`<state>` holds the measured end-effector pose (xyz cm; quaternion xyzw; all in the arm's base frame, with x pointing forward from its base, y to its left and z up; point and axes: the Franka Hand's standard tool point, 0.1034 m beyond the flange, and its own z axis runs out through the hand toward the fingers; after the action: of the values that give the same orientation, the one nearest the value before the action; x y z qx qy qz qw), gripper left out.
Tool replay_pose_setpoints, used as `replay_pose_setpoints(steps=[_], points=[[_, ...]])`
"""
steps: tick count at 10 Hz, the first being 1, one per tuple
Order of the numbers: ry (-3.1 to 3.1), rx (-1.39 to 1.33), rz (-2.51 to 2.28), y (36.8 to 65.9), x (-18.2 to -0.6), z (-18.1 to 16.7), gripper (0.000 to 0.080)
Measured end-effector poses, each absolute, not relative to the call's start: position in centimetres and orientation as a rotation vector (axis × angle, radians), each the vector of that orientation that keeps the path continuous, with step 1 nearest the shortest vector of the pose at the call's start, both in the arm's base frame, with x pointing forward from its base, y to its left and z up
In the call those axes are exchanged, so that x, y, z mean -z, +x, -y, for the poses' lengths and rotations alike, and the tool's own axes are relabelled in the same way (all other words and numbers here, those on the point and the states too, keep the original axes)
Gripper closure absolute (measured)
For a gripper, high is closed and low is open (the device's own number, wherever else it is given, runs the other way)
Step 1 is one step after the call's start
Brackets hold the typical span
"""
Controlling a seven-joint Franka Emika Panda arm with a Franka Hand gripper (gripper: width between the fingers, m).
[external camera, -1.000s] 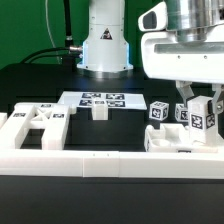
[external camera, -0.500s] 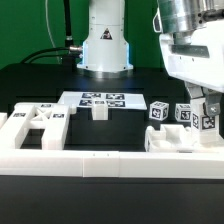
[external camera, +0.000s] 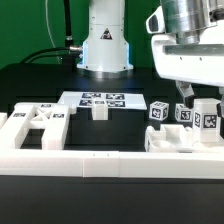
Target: Assemble chair
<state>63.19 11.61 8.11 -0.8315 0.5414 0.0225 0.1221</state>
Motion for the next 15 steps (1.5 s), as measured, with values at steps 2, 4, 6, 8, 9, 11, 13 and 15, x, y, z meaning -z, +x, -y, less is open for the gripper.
replay_pose_setpoints(steps=[2,4,6,8,9,11,13,15], points=[[-2.587,-0.036,-1.317,63.12,-8.11,-11.56,0.0152],[-2.753,-0.02,-1.025,63.15,-8.43,-11.79,0.015],[-2.867,0.01,-0.789,63.08,-8.49,-12.15,0.015],[-2.936,0.02,-0.593,62.97,-8.54,-12.44,0.015],[-2.956,0.029,-0.527,63.0,-8.58,-12.55,0.015],[-2.996,0.057,-0.269,63.0,-8.46,-12.46,0.015],[-3.006,0.078,-0.13,62.91,-8.24,-12.43,0.026],[-3.007,0.078,-0.14,62.96,-8.25,-12.26,0.0426]])
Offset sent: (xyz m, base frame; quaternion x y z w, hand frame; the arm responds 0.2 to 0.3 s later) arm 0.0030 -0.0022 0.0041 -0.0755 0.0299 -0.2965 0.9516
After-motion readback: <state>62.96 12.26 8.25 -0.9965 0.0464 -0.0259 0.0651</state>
